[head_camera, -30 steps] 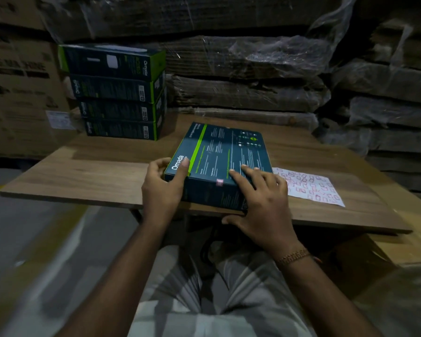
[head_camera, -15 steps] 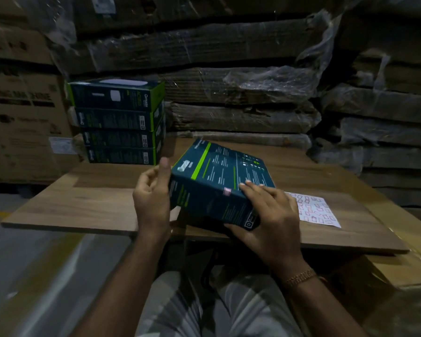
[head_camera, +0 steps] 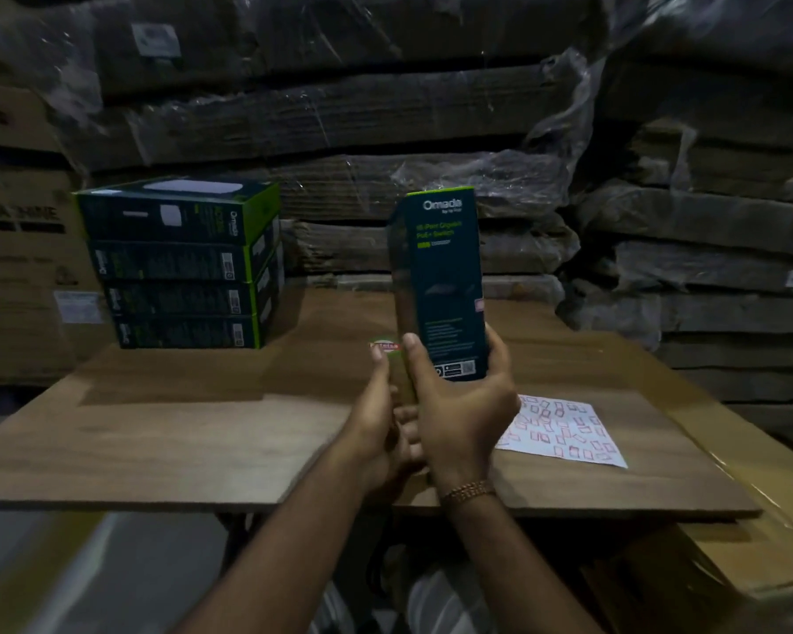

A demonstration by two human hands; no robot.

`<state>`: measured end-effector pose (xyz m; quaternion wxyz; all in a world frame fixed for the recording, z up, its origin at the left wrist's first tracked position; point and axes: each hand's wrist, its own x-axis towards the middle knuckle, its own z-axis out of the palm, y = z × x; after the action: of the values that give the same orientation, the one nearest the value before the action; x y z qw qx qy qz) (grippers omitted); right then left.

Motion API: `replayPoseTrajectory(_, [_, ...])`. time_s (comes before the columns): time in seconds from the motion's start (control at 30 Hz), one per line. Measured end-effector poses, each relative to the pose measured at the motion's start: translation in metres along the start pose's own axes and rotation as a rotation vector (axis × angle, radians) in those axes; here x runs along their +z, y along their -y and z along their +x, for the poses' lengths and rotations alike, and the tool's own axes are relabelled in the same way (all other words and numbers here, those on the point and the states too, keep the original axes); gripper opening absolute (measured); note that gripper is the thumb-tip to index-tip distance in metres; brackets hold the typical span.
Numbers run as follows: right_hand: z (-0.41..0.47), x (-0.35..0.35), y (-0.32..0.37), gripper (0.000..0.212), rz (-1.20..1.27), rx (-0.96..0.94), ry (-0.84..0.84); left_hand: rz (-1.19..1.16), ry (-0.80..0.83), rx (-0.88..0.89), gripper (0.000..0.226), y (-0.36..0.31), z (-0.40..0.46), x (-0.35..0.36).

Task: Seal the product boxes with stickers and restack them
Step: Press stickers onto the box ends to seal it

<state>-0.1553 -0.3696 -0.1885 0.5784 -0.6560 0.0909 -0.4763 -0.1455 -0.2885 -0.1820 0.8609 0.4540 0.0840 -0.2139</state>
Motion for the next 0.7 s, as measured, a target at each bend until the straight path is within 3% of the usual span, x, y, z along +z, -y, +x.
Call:
replayPoseTrajectory(0.1, [0.007,0.004,0.002,0.063,-0.039,0.093,-0.035,-0.168,0.139,-0.003,0.071,0.001,0.005,0.01])
replayPoseTrajectory(0.23, [0.018,0.002,-0.001,0.074,-0.138,0.167,0.024,-0.295,0.242,-0.003,0.066,0.002,0.023,0.018])
replayPoseTrajectory(0.3, [0.026,-0.002,-0.005,0.091,-0.118,0.21,0.098,-0.281,0.202,-0.039,0.067,0.0,0.038,0.012])
replayPoseTrajectory(0.4, [0.039,-0.014,-0.012,0.136,-0.021,0.236,0.25,-0.152,0.142,-0.012,0.068,-0.007,0.059,0.004])
replayPoseTrajectory(0.47, [0.049,-0.025,-0.017,0.145,-0.028,0.207,0.304,-0.079,0.055,0.045,0.06,-0.014,0.066,0.006])
replayPoseTrajectory(0.6, [0.083,-0.048,-0.036,0.144,-0.098,0.08,0.312,0.013,-0.013,0.111,0.049,-0.03,0.084,0.007])
replayPoseTrajectory(0.7, [0.12,-0.059,-0.068,0.127,-0.175,0.003,0.311,0.093,-0.024,0.109,0.037,-0.036,0.103,0.005])
